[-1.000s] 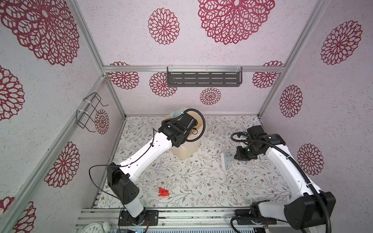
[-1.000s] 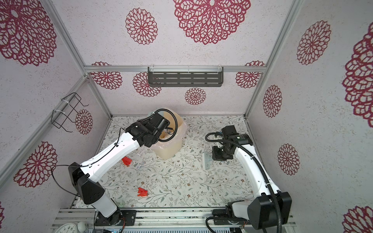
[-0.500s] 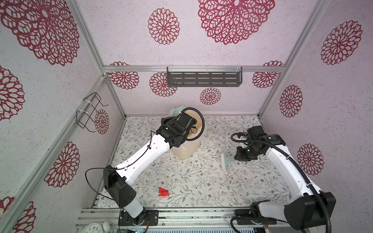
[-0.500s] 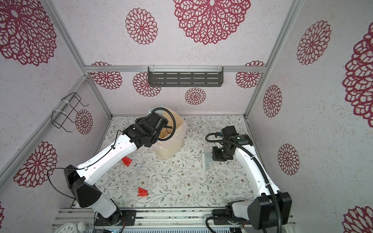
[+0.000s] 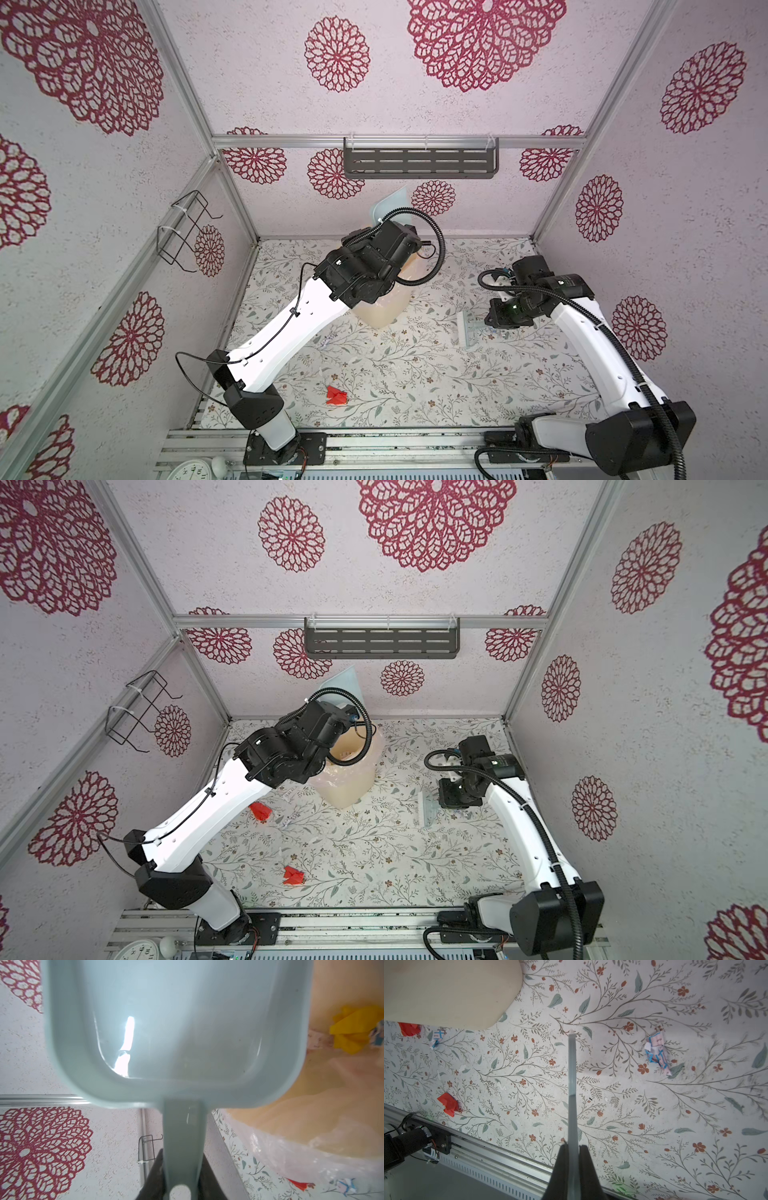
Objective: Sweep away the paper scraps from the table
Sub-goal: 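Lower the empty dustpan beside the remaining blue-pink scrap with the left gripper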
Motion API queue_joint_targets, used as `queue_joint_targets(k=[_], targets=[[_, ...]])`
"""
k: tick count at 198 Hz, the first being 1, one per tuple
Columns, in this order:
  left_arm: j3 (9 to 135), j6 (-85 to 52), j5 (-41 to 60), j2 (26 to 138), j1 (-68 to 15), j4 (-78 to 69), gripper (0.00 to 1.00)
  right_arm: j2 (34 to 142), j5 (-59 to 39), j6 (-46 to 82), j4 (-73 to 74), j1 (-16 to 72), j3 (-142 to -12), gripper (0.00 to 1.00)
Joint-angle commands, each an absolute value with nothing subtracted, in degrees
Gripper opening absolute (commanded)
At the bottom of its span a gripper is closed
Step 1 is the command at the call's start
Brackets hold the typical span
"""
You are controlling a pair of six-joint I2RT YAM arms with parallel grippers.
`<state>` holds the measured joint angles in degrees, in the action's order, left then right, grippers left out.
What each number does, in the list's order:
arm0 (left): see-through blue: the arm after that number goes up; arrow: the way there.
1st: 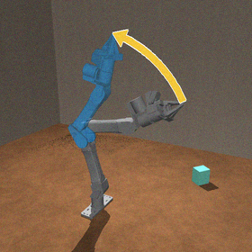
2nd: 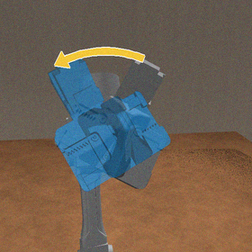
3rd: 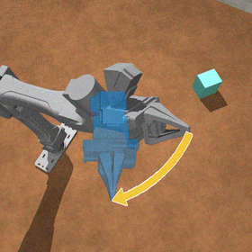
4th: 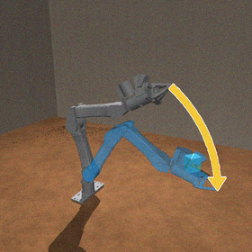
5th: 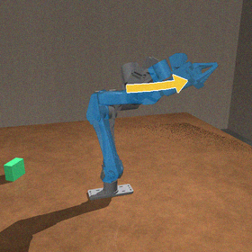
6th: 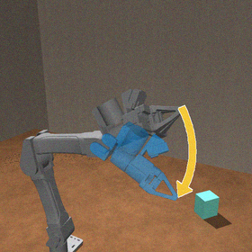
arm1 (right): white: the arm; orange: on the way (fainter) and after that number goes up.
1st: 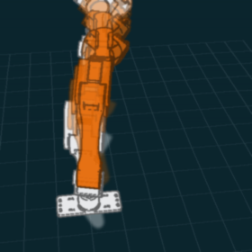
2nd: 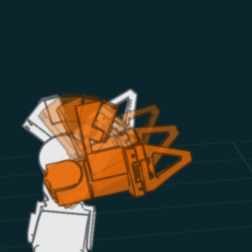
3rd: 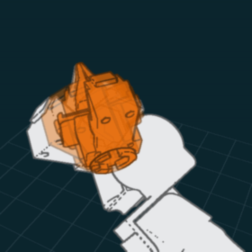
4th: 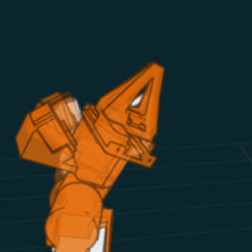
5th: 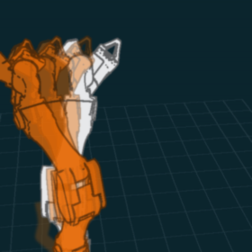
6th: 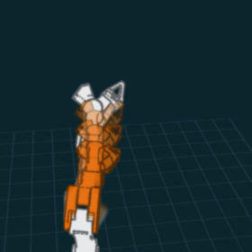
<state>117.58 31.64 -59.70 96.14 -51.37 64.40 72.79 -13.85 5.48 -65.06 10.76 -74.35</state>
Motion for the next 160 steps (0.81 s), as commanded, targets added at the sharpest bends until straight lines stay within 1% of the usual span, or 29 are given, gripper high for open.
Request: queue_joint_targets(k=[1, 24, 63, 104, 127, 160], targets=[[121.38, 23.60, -54.42, 98.61, -53.78, 70.23, 0.00, 70.41, -11.15, 4.47, -67.10, 9.64, -77.31, 0.00], [123.56, 18.62, -50.28, 100.08, -55.48, 73.02, 0.00, 70.05, -8.88, 4.22, -67.59, 8.35, -78.88, 0.00], [121.46, 11.51, -41.40, 100.71, -58.14, 72.33, 0.00, 71.15, -2.72, 3.13, -68.02, 4.75, -82.27, 0.00], [115.23, 5.24, -30.05, 100.07, -60.11, 67.70, 0.00, 72.54, 6.15, 1.80, -62.98, 3.25, -83.32, 0.00], [112.00, 3.01, -25.74, 100.25, -60.81, 65.78, 0.00, 74.94, 9.95, 0.57, -62.12, 3.17, -83.19, 0.00], [105.91, 0.42, -20.10, 99.89, -61.26, 63.17, 0.00, 78.09, 18.42, -0.30, -62.26, 3.07, -81.51, 0.00]])
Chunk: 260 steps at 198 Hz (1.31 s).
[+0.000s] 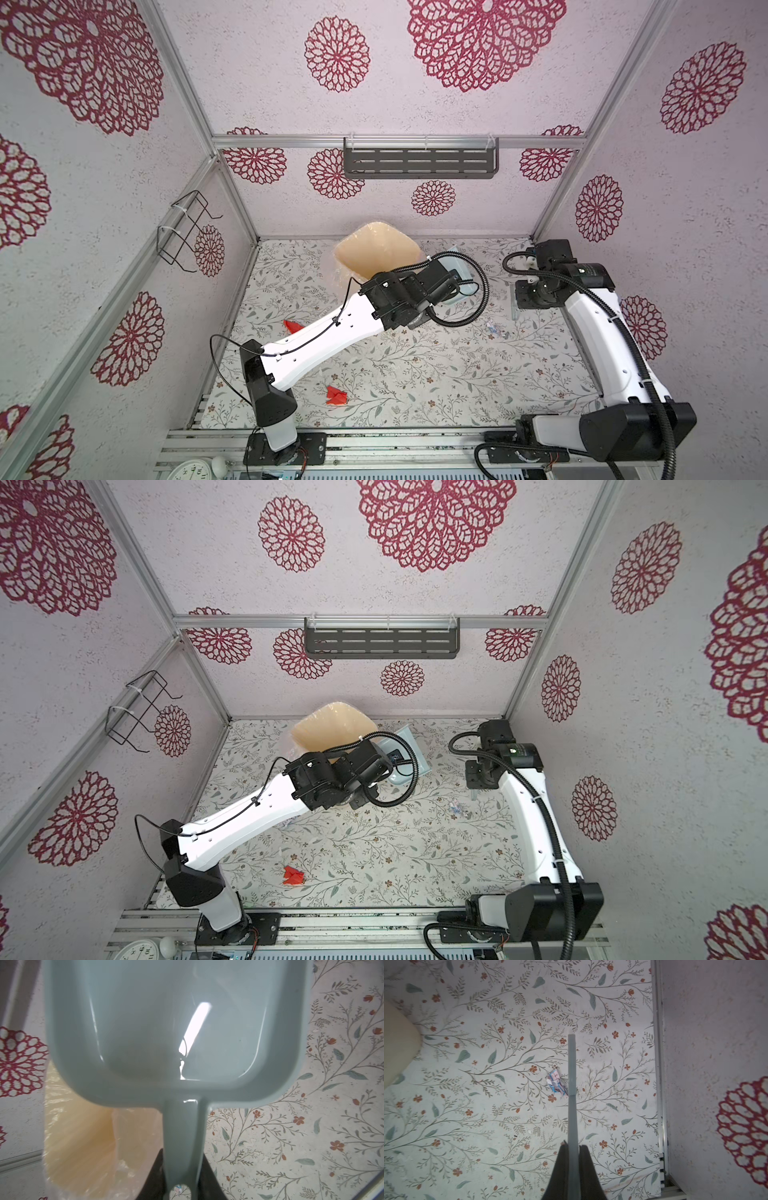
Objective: Sweep away the paper scraps from the table
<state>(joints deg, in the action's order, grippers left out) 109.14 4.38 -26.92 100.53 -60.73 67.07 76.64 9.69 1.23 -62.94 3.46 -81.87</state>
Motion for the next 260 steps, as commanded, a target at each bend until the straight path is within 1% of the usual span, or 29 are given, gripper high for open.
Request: queue_joint_targets(k=[1, 28, 92, 180, 260], targets=[[105.73, 0.30, -19.94, 99.86, -61.26, 63.09, 0.00, 78.15, 18.62, -0.24, -62.33, 3.07, -81.49, 0.00], [101.36, -1.20, -16.02, 99.75, -61.35, 60.77, 0.00, 81.45, 21.09, 0.09, -62.90, 3.07, -79.32, 0.00], [95.14, -2.52, -7.39, 103.45, -61.35, 57.02, 0.00, 83.63, 16.34, 0.00, -61.16, 3.16, -77.39, 0.00], [88.97, -2.69, -3.91, 106.80, -61.00, 53.48, 0.00, 83.49, 10.18, -0.35, -61.32, 5.21, -75.79, 0.00], [85.98, -2.99, -2.06, 109.05, -60.64, 52.15, 0.00, 84.12, 8.11, -0.62, -63.17, 9.22, -76.41, 0.00]])
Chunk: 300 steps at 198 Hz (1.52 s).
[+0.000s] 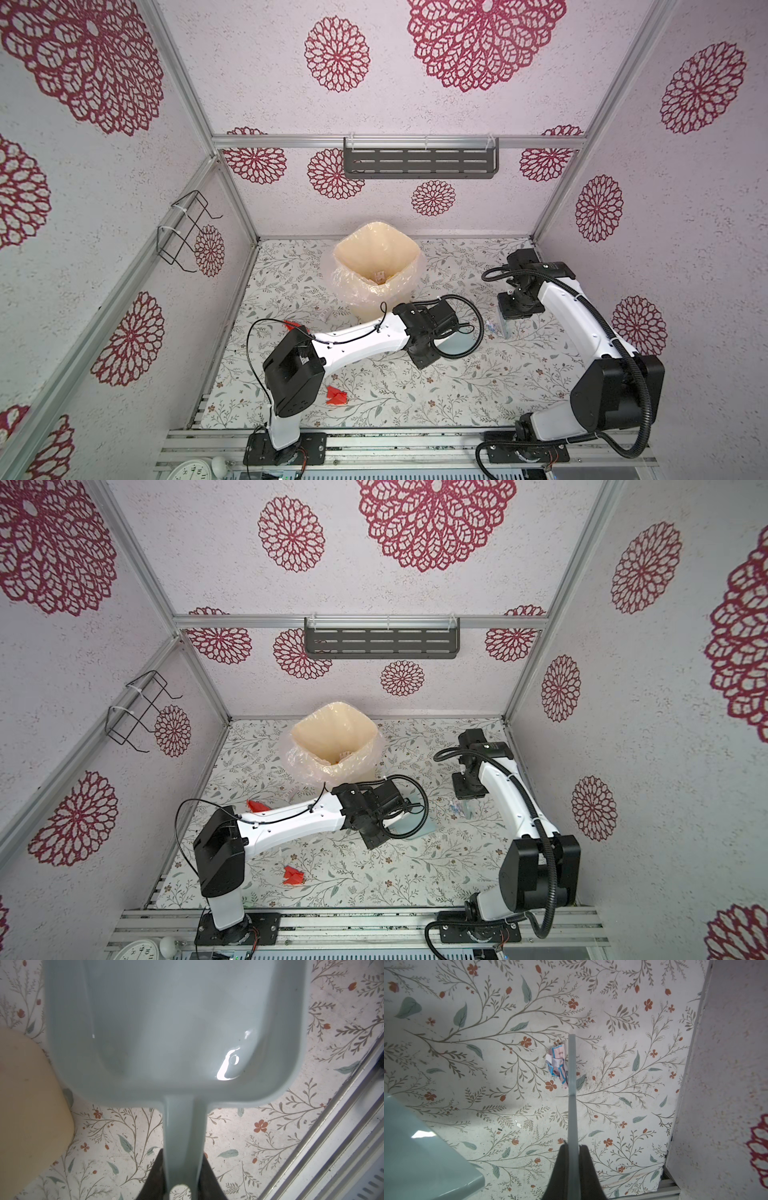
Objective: Sweep away the paper scraps from the table
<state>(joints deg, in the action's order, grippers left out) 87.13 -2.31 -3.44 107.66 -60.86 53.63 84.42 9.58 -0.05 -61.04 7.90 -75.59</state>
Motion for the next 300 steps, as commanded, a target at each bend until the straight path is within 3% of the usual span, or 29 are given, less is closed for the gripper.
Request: queue_joint_targets(k=[1, 117, 171, 300], targets=[[85.92, -2.99, -2.04, 109.10, -60.64, 52.18, 0.00, 84.07, 8.10, -0.62, -63.18, 9.27, -76.48, 0.00], [84.37, -3.08, -1.18, 111.86, -60.47, 51.14, 0.00, 83.37, 4.69, 0.10, -69.08, 18.21, -79.79, 0.00], [84.66, -2.88, -0.96, 114.19, -59.94, 50.89, 0.00, 83.54, 13.11, -0.09, -70.43, 17.23, -82.72, 0.00], [90.73, -0.71, 0.64, 118.16, -57.32, 52.69, 0.00, 90.52, 12.15, -1.14, -69.08, 16.35, -84.60, 0.00]])
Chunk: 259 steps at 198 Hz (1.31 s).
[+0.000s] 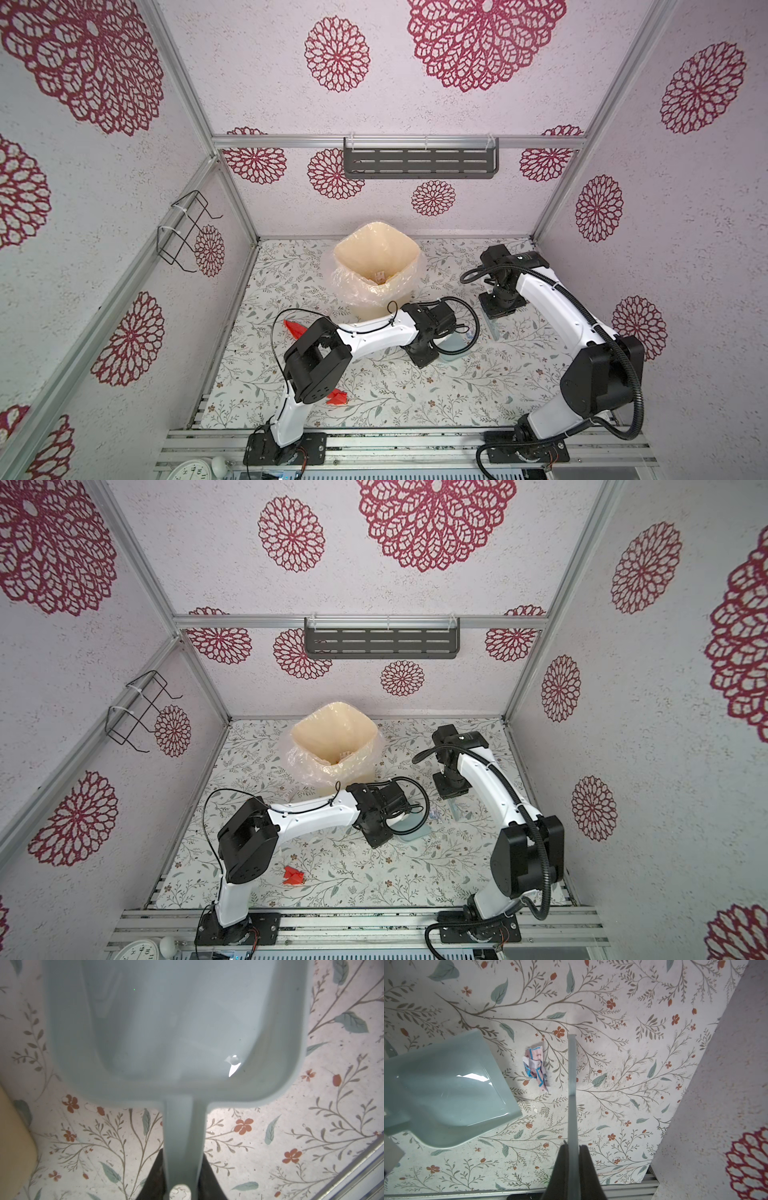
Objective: Sweep away the paper scraps from the table
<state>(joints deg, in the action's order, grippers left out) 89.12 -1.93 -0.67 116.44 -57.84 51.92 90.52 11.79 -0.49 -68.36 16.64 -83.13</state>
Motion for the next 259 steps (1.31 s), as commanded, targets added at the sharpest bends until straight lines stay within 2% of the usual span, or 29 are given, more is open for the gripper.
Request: queue_joint_targets(k=[1, 183, 222, 259], targets=[[90.76, -0.66, 0.67, 118.23, -57.31, 52.80, 0.00, 90.52, 12.14, -1.14, -69.08, 16.39, -84.57, 0.00], [93.96, 0.26, 3.15, 121.46, -56.16, 55.72, 0.00, 90.44, 6.53, -0.62, -68.47, 17.81, -82.39, 0.00], [94.00, 0.35, 3.26, 121.55, -55.98, 55.86, 0.00, 90.04, 2.35, -0.53, -68.86, 20.21, -82.53, 0.00], [93.97, 0.35, 3.32, 121.56, -55.86, 56.03, 0.00, 88.84, -5.97, -0.70, -71.32, 24.67, -84.64, 0.00]])
